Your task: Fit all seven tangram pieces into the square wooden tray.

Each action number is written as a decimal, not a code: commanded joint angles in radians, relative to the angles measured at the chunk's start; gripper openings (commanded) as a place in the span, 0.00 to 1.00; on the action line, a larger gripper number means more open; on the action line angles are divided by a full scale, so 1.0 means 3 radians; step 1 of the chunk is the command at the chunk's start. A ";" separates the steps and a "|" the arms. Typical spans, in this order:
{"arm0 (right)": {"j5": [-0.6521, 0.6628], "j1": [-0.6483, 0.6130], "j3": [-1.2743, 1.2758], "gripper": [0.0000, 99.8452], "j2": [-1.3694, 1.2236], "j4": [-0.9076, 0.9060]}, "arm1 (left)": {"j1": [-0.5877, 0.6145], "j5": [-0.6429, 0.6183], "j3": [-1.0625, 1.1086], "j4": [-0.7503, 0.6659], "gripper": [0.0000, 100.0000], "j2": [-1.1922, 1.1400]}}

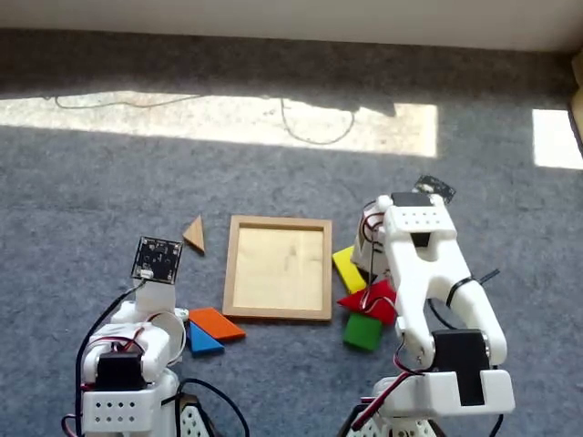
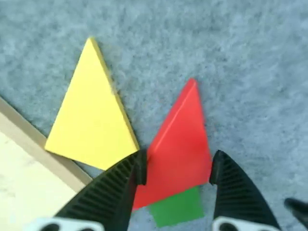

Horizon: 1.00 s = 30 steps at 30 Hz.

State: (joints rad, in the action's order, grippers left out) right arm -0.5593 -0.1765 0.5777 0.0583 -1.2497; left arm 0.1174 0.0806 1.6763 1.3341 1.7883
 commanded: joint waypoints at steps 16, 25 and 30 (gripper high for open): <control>0.1882 -0.0120 -0.0136 0.21 0.1097 0.0054 | 0.0028 -0.0031 0.0064 0.0020 0.01 0.0110; 0.1678 -0.0437 -0.0437 0.21 0.0325 0.0509 | 0.0028 -0.0031 0.0064 0.0020 0.01 0.0110; 0.1468 -0.0422 -0.0821 0.21 -0.0130 0.0688 | 0.0028 -0.0031 0.0064 0.0020 0.01 0.0110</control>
State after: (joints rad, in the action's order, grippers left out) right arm -0.0744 -0.2961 0.4304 0.0460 -1.0810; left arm 0.1174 0.0806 1.6763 1.3341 1.7883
